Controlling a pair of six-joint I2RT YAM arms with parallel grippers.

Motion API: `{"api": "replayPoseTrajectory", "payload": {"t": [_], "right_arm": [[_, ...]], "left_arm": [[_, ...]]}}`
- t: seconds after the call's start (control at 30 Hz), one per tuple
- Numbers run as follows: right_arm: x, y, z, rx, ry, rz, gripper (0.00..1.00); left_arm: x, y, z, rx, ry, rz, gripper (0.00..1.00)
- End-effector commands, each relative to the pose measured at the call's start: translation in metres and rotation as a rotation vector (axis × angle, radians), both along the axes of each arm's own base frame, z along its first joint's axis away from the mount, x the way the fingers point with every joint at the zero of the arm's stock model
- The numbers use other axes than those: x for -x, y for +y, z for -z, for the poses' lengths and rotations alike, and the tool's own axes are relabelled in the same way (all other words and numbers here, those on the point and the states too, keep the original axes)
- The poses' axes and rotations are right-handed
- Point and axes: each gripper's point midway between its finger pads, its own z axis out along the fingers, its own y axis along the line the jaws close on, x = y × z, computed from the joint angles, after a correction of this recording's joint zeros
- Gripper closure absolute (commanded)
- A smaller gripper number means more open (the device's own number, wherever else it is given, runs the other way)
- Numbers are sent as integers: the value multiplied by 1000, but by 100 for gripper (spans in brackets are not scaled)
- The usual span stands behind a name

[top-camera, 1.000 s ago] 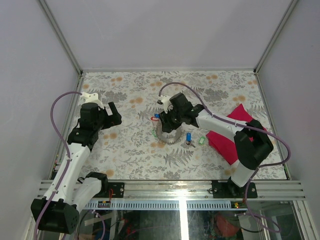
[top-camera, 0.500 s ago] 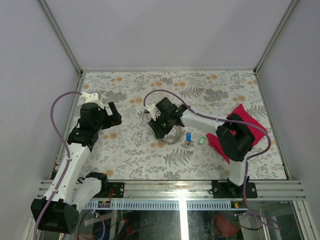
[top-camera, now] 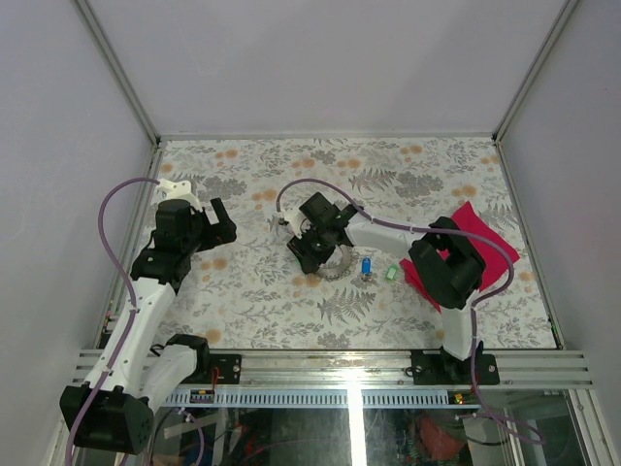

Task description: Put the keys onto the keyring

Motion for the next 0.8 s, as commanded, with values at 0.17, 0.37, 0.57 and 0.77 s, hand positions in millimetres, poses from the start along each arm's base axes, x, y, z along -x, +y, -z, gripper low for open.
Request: {"api": "replayPoseTrajectory", "payload": {"t": [0.17, 0.37, 0.57, 0.77], "right_arm": [[-10, 15, -1, -26, -27, -42, 47], [-6, 19, 0, -42, -2, -64, 48], [-3, 18, 4, -37, 12, -72, 49], [0, 14, 12, -13, 33, -80, 49]], "left_arm": [[-4, -2, -6, -5, -39, 22, 0], [-3, -1, -6, -5, -41, 20, 0], [-3, -1, -6, -6, -38, 20, 0], [-3, -1, -6, -7, -39, 20, 0]]}}
